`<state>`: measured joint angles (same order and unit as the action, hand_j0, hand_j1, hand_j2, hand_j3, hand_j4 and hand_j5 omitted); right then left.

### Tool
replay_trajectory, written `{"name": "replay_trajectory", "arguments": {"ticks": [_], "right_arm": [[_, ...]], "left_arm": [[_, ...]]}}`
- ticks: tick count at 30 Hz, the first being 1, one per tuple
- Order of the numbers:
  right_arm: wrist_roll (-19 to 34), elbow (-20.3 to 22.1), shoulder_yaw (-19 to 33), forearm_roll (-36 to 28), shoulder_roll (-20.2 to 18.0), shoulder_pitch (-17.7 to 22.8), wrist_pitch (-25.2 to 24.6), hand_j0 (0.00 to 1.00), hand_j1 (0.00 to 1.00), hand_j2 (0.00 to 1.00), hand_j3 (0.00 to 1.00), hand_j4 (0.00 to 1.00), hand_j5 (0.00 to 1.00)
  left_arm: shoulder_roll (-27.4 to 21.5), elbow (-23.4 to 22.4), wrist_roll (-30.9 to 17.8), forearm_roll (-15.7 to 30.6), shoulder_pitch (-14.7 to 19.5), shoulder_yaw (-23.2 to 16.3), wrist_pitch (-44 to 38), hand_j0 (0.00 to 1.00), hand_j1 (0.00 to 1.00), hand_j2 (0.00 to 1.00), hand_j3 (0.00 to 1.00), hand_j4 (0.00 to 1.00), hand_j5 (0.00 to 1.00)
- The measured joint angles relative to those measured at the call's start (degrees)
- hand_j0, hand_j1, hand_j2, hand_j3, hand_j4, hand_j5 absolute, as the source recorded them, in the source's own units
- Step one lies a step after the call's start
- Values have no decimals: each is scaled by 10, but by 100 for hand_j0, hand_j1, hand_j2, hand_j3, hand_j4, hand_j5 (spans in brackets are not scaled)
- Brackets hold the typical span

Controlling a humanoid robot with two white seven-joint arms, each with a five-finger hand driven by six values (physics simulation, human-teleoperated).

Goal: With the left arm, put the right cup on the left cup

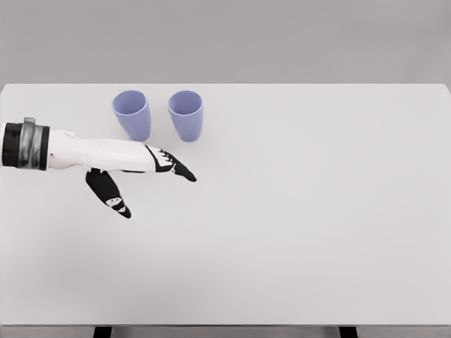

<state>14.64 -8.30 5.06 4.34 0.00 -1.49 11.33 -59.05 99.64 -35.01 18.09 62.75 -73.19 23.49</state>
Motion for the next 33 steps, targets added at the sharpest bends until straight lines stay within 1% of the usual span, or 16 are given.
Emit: {"name": "replay_trajectory", "arguments": {"ticks": [3,4,5,7,9,15,16,17,20,22,24,27,33], "right_arm": [[1,-2,0,1,0,4,0,100,100,100,100,100,100],[0,-2,0,0,0,4,0,100,100,100,100,100,100],[0,-3,0,1,0,4,0,100,100,100,100,100,100],[0,-3,0,0,0,4,0,100,100,100,100,100,100],[0,-4,0,0,0,4,0,100,100,100,100,100,100],[0,-4,0,0,0,4,0,100,100,100,100,100,100],[0,-4,0,0,0,4,0,100,100,100,100,100,100],[0,-4,0,0,0,4,0,100,100,100,100,100,100],[0,-4,-1,0,0,4,0,100,100,100,100,100,100],[0,-4,-1,0,0,4,0,100,100,100,100,100,100],[0,-4,-1,0,0,4,0,100,100,100,100,100,100],[0,-4,-1,0,0,4,0,100,100,100,100,100,100],[0,-4,-1,0,0,4,0,100,100,100,100,100,100]], "left_arm": [[2,0,0,1,2,-1,0,100,100,100,100,100,100],[5,0,0,0,15,-1,0,100,100,100,100,100,100],[9,-1,0,1,35,0,0,100,100,100,100,100,100],[26,-4,0,1,40,1,0,100,100,100,100,100,100],[40,-16,0,1,43,12,0,100,100,100,100,100,100],[97,-107,0,-2,46,51,0,100,100,100,100,100,100],[109,-124,0,-2,55,54,0,100,100,100,100,100,100],[123,-147,0,-3,61,56,2,100,100,100,100,100,100],[178,-231,0,-8,61,55,7,100,100,100,100,100,100],[211,-283,0,-19,62,51,12,100,100,100,100,100,100],[236,-327,0,-26,62,46,23,100,100,100,100,100,100],[256,-364,0,-31,61,39,31,100,100,100,100,100,100],[273,-399,0,-44,62,36,36,100,100,100,100,100,100]]}}
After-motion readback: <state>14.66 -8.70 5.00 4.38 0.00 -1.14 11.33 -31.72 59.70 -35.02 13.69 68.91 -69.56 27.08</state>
